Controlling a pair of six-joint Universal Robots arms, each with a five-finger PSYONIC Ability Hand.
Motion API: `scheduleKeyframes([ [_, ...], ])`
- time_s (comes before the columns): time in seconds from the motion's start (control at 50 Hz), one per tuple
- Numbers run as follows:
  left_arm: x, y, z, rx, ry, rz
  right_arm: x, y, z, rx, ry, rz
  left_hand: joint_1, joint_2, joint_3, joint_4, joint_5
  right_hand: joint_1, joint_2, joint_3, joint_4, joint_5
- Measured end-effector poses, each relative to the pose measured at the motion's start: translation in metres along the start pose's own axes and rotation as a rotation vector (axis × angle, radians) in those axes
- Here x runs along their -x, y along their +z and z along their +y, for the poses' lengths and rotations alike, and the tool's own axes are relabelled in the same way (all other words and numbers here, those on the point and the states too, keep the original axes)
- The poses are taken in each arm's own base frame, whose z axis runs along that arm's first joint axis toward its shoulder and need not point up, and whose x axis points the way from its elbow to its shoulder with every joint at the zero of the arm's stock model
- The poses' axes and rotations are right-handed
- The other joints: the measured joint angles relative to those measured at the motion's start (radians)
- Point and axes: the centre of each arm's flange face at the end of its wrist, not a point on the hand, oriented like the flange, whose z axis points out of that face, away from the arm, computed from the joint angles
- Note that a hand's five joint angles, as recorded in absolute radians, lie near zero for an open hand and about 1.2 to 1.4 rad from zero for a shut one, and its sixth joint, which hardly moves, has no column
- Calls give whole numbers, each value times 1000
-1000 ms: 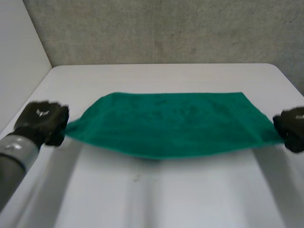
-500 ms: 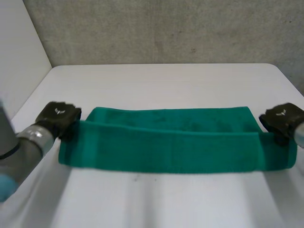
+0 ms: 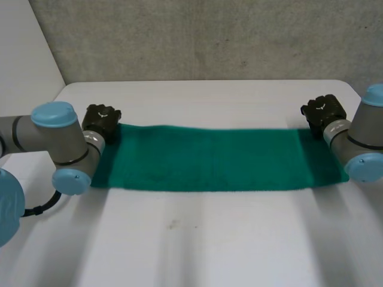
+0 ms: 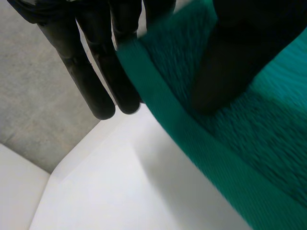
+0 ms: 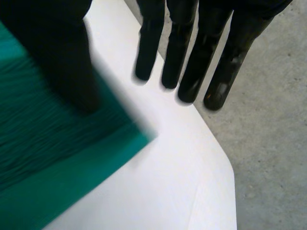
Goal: Fold the towel.
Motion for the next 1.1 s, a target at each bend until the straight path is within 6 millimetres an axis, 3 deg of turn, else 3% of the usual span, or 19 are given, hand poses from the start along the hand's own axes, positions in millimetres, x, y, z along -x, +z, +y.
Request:
scheduleKeyframes([
  [0.04,-5,0,0,-12,9,7,1,5,-1,-8,5,17,-408,-374,-348,-356,-354,-282,-306,-305,-324,-325],
  [0.06,-7,0,0,-18,12,10,1,6,-1,-10,11,27,-408,-374,-348,-356,-354,-331,-390,-393,-404,-403],
  [0.08,-9,-1,0,-23,17,13,1,8,-2,-11,19,35,-590,-560,-553,-550,-538,-365,-442,-446,-465,-464],
  [0.12,-14,-4,-4,-43,30,18,-2,9,-4,-17,58,63,-669,-698,-696,-700,-672,-375,-469,-486,-490,-495],
  [0.2,-18,-10,-13,-70,48,20,-11,7,-13,-34,127,98,-669,-713,-706,-714,-678,-375,-469,-486,-490,-496],
  [0.24,-17,-20,-23,-89,58,16,-28,-5,-31,-66,203,128,-669,-713,-706,-714,-678,-375,-469,-486,-490,-496],
  [0.32,-12,-36,-33,-92,60,14,-41,-27,-48,-85,262,125,-669,-713,-706,-714,-678,-375,-469,-487,-490,-496],
  [0.46,-7,-68,-40,-67,54,26,-37,-64,-48,-39,295,41,-669,-713,-706,-714,-678,-375,-469,-487,-490,-496],
  [0.52,-7,-83,-39,-51,50,36,-33,-79,-36,13,306,-5,-669,-713,-706,-714,-678,-375,-469,-487,-490,-496],
  [0.56,-7,-100,-37,-31,42,49,-28,-93,-19,83,325,-57,-669,-713,-706,-714,-679,-375,-469,-486,-490,-496],
  [0.68,-10,-119,-28,0,11,66,-19,-107,10,178,359,-114,-669,-713,-706,-714,-678,-302,-365,-366,-395,-410],
  [0.84,-12,-125,-21,14,-13,72,-19,-103,32,220,368,-105,-669,-713,-706,-714,-678,-167,-218,-224,-248,-276],
  [0.9,-13,-125,-20,16,-16,73,-19,-95,46,238,350,-90,-669,-713,-706,-714,-679,307,336,304,280,222],
  [0.94,-13,-125,-20,17,-16,73,-21,-92,50,243,340,-76,-669,-713,-706,-714,-678,383,450,431,404,344],
  [1.1,-14,-126,-19,22,-15,76,-56,-83,77,321,242,68,-669,-713,-706,-714,-678,391,485,479,465,402],
])
